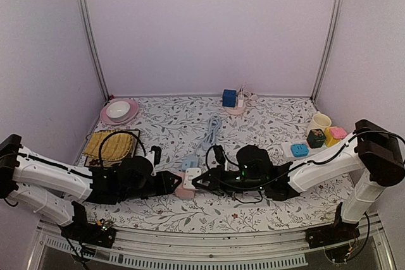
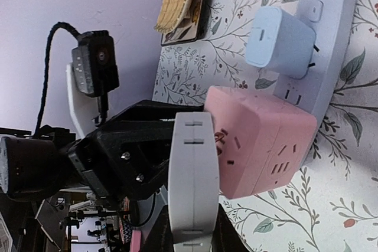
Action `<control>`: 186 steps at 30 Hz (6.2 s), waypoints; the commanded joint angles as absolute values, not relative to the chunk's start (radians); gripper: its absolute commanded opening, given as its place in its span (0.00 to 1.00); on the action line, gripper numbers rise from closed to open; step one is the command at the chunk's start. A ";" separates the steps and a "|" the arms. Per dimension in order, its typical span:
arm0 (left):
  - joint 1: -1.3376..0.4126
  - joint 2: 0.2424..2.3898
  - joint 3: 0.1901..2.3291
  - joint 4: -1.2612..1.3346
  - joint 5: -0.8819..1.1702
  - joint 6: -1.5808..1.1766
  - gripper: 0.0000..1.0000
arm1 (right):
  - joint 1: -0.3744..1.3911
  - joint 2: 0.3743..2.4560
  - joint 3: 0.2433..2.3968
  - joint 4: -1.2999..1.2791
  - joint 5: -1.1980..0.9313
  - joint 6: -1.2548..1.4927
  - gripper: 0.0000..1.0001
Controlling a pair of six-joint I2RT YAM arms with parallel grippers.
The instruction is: Pull the plug off the socket
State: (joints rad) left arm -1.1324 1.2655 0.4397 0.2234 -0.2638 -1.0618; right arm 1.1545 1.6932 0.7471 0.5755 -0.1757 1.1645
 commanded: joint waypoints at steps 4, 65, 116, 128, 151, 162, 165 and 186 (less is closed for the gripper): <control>-1.137 1.313 0.422 0.115 -0.324 -1.089 0.30 | 1.137 1.635 0.742 0.787 -0.229 1.197 0.09; -1.293 1.648 0.962 -0.407 -0.573 -0.974 0.75 | 0.913 1.120 0.294 0.298 0.000 0.986 0.74; -1.321 1.415 0.509 0.650 -0.219 -0.822 0.31 | 1.059 1.631 0.637 0.507 -0.140 1.021 0.46; -1.355 1.424 0.558 0.573 -0.279 -0.791 0.31 | 1.074 1.545 0.618 0.391 0.000 0.996 0.06; -1.388 1.216 0.382 0.706 -0.390 -0.744 0.33 | 1.101 1.510 0.648 0.171 0.215 0.953 0.03; -1.391 1.224 0.496 0.459 -0.469 -0.673 0.33 | 1.116 1.478 0.672 0.070 0.311 0.925 0.03; -1.394 1.222 0.500 0.463 -0.447 -0.652 0.33 | 1.117 1.477 0.667 0.070 0.313 0.926 0.03; -1.101 1.157 0.403 0.036 -0.429 -1.047 0.37 | 1.116 1.406 0.625 0.129 0.252 0.910 0.03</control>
